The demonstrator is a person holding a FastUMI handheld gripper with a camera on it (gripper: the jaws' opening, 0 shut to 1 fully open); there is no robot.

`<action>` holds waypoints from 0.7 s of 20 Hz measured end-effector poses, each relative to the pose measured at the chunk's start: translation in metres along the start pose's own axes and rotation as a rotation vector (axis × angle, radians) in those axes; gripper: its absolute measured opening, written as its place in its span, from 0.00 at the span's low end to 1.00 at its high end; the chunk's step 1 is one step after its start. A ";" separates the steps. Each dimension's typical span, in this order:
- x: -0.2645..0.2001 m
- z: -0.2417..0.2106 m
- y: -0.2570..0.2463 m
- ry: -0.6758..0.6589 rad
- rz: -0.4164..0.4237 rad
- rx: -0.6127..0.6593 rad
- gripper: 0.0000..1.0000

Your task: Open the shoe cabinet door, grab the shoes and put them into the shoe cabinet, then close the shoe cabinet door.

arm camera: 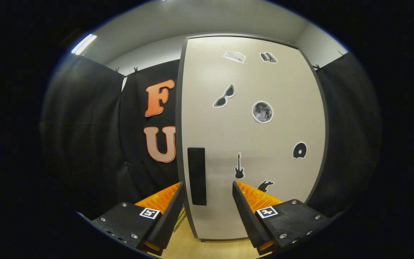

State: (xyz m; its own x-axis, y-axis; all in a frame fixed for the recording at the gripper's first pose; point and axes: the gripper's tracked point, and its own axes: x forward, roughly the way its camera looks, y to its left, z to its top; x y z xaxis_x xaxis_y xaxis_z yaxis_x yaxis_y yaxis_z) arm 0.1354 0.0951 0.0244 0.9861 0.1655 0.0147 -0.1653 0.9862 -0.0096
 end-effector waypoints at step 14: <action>-0.163 0.031 -0.049 -0.045 -0.143 0.017 0.83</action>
State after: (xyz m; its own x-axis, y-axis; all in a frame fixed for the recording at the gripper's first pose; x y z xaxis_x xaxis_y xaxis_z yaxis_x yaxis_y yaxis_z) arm -0.0176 0.0195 0.0531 0.9980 0.0235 0.0591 -0.0242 0.9996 0.0124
